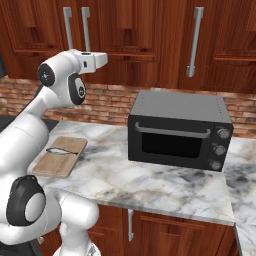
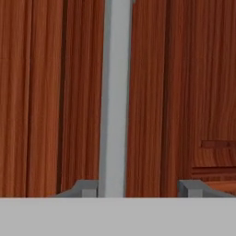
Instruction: Open the cabinet, retrieve the rolling pin, and place it next to the meat on the cutting board to prepare for tenderizing.
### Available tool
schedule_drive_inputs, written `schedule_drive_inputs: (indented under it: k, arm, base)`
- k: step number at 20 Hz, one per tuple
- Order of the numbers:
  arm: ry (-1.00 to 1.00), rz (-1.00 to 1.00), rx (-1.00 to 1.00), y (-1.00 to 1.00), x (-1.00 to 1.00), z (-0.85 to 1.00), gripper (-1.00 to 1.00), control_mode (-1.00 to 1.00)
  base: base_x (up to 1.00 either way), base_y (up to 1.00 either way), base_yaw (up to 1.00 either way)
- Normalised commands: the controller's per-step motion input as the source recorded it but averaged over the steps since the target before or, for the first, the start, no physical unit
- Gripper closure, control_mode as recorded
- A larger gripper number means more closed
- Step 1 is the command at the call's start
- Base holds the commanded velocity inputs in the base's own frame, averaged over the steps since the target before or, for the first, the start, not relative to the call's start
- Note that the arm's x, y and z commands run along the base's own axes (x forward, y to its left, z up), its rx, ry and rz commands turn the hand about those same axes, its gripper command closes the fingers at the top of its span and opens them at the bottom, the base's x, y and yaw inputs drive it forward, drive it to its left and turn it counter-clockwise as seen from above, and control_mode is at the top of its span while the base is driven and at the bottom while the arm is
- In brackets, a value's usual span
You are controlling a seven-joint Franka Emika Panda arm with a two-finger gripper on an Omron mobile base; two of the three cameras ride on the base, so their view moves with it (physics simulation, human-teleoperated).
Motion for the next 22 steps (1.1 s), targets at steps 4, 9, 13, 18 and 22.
schedule_drive_inputs:
  k: [4, 9, 13, 18, 22]
  arm:
    - [0.0, 0.03, 0.0, 0.27, 0.26, 0.0, 1.0, -1.0]
    - [0.0, 0.03, 0.0, 0.31, 0.21, 0.0, 1.0, -1.0]
    - [0.03, 0.07, 0.01, 0.25, 0.04, 0.0, 1.0, -1.0]
    - [-0.01, 0.06, 0.0, 0.25, 0.01, -0.01, 1.0, -1.0]
    - [-0.07, 0.02, -0.01, 0.44, 0.0, 0.0, 1.0, -1.0]
  base:
    - [0.0, 0.0, 0.0]
    - [0.0, 0.0, 0.0]
    - [0.0, 0.0, 0.0]
    - [0.0, 0.0, 0.0]
    - [0.0, 0.0, 0.0]
